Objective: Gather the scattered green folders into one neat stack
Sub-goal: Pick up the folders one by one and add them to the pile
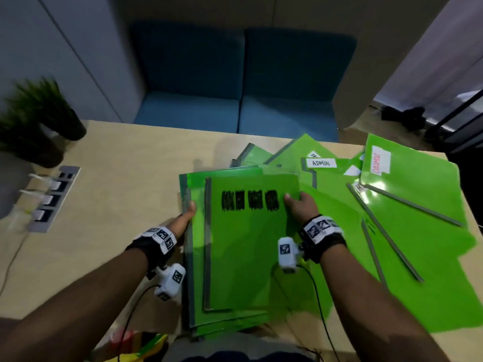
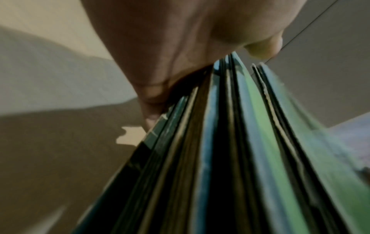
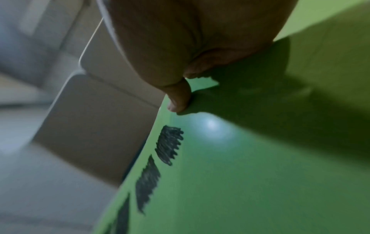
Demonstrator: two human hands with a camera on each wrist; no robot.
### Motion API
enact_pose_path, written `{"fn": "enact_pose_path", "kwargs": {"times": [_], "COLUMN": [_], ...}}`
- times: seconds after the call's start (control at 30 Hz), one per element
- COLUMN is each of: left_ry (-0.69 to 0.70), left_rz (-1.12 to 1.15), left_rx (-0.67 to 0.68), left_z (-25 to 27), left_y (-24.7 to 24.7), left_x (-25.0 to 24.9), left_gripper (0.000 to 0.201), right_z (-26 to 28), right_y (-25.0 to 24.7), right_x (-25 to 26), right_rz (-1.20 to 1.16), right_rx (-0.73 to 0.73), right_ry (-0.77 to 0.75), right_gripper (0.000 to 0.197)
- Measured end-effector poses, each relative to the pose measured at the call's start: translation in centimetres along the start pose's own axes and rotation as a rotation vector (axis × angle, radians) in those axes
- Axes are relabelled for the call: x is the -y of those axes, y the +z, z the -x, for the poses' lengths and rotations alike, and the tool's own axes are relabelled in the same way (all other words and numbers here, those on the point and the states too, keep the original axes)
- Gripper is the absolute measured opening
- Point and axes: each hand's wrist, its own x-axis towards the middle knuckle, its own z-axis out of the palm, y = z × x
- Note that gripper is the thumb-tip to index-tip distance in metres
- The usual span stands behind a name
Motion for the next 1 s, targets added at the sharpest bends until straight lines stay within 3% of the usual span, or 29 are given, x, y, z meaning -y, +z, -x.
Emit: {"fn": "enact_pose_path", "kwargs": {"times": [0.07,0.1,0.2,0.3,0.4,0.5,0.7,0.77,0.83,0.9,1.0], "left_ry": [0.053,0.072,0.135,0.162,0.129,0.103,0.119,0.122,0.134,0.137,0.149], "left_rz": [0.028,0.023,-0.108,-0.174,-0.178,-0.131,-0.087,-0.114,-0.134,-0.134,-0.158], "left_rx": [-0.005,0.015,0.059,0.033,0.006,0.033,0.010,-0.004,-0.011,-0.026,-0.061], "left_z": [2.9,3.4,3.7,0.8,-2.4,-5.5,-4.2,-2.9,-1.5,-0.8,-0.7], "left_y": [0.9,1.0,1.2,1.0,0.6,0.0,0.4,0.6,0.9,0.9,1.1], "left_x": [-1.7,-1.8,-1.9,0.0,2.1,4.4,3.7,2.7,1.8,1.4,1.2], "left_gripper": [0.092,0.093,0.153,0.147,0.134,0.135,0.130,0.138,0.143,0.132,0.128], "right_z": [0.3,0.1,0.0,-0.3,-0.3,0.7,0.7,-0.4,-2.0,-3.4,-3.4], "right_y": [1.6,2.2,3.1,4.3,6.2,8.4,8.3,6.0,2.5,-1.4,-6.2], "right_x": [0.1,0.2,1.8,3.9,5.7,6.0,5.7,4.9,3.0,-0.3,-5.1], "right_rz": [0.297,0.426,0.512,0.644,0.888,0.943,0.855,0.715,0.560,0.560,0.494], "right_rx": [0.050,0.060,0.069,0.083,0.276,0.330,0.291,0.190,-0.062,-0.273,-0.381], "right_ry": [0.022,0.008,-0.081,-0.394,-0.591,-0.631,-0.681,-0.629,-0.480,-0.253,0.226], "right_gripper": [0.067,0.072,0.089,0.089,0.075,0.068,0.063,0.061,0.060,0.069,0.095]}}
